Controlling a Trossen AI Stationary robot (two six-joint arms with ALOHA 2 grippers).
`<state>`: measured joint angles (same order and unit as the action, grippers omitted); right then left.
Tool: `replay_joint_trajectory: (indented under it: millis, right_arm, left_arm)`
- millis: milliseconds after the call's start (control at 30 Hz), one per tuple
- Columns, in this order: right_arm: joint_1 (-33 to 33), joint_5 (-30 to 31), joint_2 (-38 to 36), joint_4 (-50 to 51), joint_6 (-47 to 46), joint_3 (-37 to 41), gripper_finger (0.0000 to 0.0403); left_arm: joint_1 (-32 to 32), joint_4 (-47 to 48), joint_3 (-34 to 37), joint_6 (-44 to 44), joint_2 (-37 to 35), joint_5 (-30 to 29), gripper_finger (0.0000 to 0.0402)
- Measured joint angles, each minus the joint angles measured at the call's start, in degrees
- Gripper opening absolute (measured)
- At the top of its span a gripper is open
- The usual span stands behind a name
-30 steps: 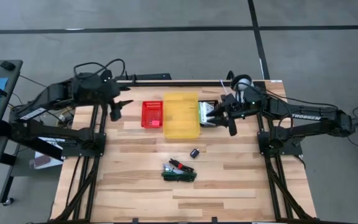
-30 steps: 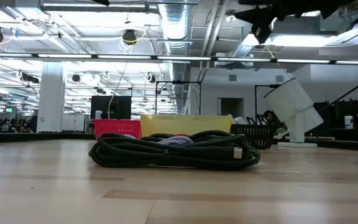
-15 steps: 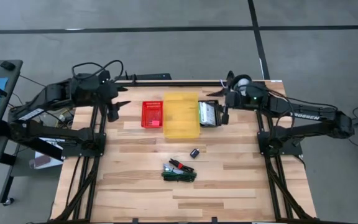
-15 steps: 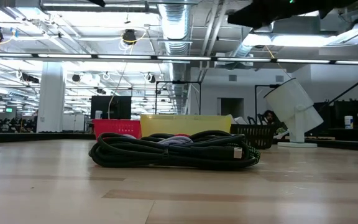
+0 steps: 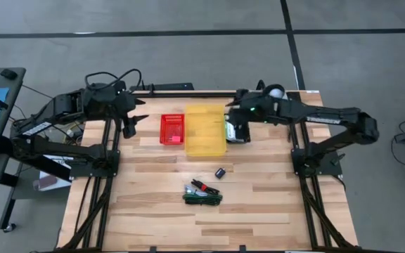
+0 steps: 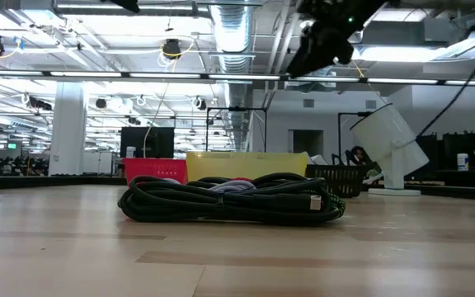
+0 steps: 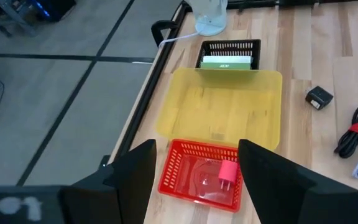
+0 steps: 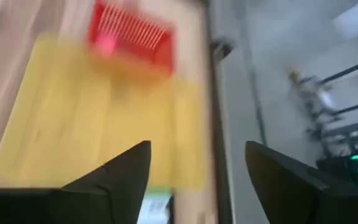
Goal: Pick and place items into bin
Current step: Put the black charger adapter into the red bin
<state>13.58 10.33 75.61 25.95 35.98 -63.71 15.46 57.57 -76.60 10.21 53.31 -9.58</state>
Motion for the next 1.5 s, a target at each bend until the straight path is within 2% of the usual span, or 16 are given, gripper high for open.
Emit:
replay_joint_trajectory:
  millis: [233,433,833,1200,1500]
  right_arm:
    - [-7.6,2.1,7.4,19.6,4.6,-9.9,0.0265]
    - [-13.9,1.7,10.4,28.3,4.6,-12.6,0.0265]
    - [-21.7,1.0,19.5,30.3,2.6,-12.5,0.0265]
    - [-22.2,-1.9,24.2,27.9,1.4,-12.5,0.0265]
    - [-22.1,-3.0,24.2,25.1,1.5,-12.5,0.0265]
  left_arm:
    - [0.0,1.2,0.0,-0.9,-0.1,-0.3,0.0220]
    - [0.0,2.9,0.0,-1.7,0.0,-0.3,0.0220]
    - [0.0,3.1,0.0,-6.3,0.0,-0.1,0.0220]
    - [0.0,3.1,0.0,-7.0,-0.1,0.2,0.0220]
    - [0.0,5.1,0.0,-8.6,-0.1,0.3,0.0220]
